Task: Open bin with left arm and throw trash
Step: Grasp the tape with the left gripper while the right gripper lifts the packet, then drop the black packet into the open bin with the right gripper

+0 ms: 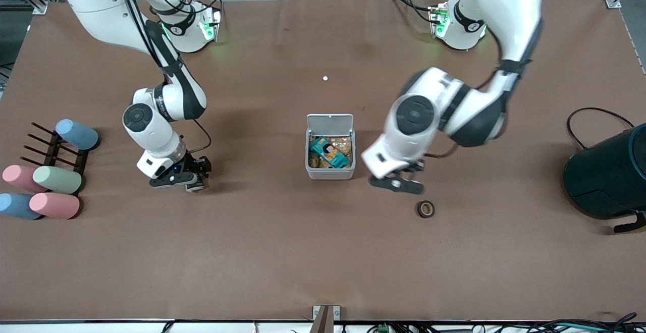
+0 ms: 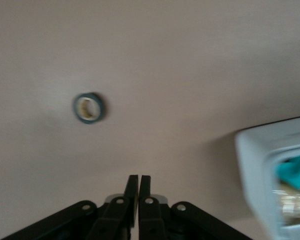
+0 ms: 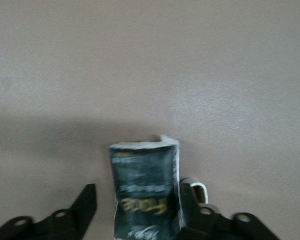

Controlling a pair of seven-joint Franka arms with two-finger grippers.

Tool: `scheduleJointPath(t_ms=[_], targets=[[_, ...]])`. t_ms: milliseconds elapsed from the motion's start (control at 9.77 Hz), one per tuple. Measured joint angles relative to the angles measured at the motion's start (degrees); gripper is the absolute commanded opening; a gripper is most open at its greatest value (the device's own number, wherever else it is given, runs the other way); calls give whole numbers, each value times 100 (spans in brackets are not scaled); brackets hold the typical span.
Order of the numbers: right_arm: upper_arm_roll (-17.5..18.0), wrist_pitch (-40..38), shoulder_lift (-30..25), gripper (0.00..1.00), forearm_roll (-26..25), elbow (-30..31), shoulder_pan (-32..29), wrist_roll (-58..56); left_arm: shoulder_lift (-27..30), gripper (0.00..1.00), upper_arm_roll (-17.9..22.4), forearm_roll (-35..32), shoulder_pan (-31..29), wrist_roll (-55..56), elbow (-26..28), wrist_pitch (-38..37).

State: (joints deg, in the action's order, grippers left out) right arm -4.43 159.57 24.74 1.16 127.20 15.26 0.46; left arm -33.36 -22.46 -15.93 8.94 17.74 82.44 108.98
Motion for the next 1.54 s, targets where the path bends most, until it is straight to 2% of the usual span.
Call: scheduleJointPath(t_ms=[102,307,512,819,921,1126,1331,1535], targets=[[-2,-89,-2,0,0,-8,22,132,-134,98,7,9,-373,-494,88,223],[-19,-265,-30,0,0,-69,23,270,-570,100,19,-21,-840,-1097,317,1113],[-13,-920,-95,0,0,-315,44,565,-907,100,36,-154,-978,-1214,602,1942],[72,-3003,-455,0,67,-1520,256,1665,-1159,100,38,-167,-1041,-1214,706,2416],[167,-3396,-534,0,275,-1970,403,2110,-1215,100,40,-167,-1055,-1211,774,2580],[277,-3491,-547,0,709,-2606,945,3143,-1340,97,47,-167,-1148,-1207,874,2819],[302,-3492,-357,0,741,-3185,1596,4302,-1441,39,48,-167,-1228,-1206,895,2918],[304,-3463,-116,0,818,-3425,1825,4660,-1428,5,58,-193,-1244,-1196,890,2930]])
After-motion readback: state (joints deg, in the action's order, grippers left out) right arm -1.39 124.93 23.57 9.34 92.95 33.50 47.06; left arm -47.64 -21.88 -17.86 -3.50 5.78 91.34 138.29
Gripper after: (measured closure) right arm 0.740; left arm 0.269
